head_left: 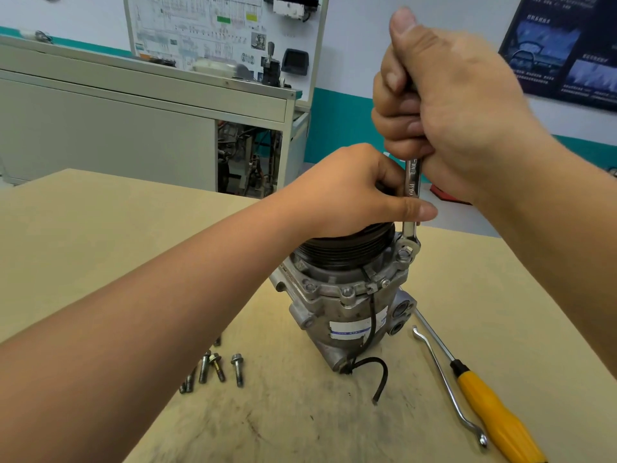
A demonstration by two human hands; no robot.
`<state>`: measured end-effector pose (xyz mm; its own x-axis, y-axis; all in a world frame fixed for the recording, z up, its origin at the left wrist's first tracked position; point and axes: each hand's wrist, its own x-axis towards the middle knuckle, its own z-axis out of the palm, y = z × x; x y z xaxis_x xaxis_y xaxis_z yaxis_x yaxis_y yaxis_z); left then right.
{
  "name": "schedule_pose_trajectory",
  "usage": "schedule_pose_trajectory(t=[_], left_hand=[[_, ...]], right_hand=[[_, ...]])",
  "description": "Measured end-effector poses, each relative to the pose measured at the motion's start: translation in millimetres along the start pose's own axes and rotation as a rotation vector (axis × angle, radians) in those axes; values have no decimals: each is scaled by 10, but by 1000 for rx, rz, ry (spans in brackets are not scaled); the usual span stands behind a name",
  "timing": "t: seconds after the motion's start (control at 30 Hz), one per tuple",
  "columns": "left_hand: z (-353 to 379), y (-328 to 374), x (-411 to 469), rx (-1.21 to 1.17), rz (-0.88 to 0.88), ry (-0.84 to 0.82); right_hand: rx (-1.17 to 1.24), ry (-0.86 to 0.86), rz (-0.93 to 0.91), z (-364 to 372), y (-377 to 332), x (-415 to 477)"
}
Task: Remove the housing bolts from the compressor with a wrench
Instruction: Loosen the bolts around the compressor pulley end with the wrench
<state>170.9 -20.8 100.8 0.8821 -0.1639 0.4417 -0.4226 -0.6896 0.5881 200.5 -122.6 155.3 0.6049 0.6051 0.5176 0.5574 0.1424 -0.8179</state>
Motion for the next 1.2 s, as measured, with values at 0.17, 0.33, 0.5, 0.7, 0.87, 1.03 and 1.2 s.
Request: schedule_pose_trajectory(t=[0.17, 0.33, 0.5, 0.7, 0.87, 1.03, 1.2], left_hand=[[-3, 12, -9, -3, -2, 8], [7, 7, 11, 21, -35, -11], [2, 18, 26, 26, -41, -34], [5, 29, 1, 10, -36, -36], [-30, 33, -19, -3, -27, -92], [-57, 21, -36, -23, -17, -141], [-61, 48, -35, -43, 27, -168]], right_hand=[[35, -12, -1, 5, 0, -18], [126, 4, -37, -28, 52, -104], [20, 131, -74, -39, 67, -231], [145, 158, -23, 26, 56, -268], [160, 119, -26, 43, 56, -267], [136, 81, -33, 37, 47, -279], [191, 45, -50, -17, 45, -325]])
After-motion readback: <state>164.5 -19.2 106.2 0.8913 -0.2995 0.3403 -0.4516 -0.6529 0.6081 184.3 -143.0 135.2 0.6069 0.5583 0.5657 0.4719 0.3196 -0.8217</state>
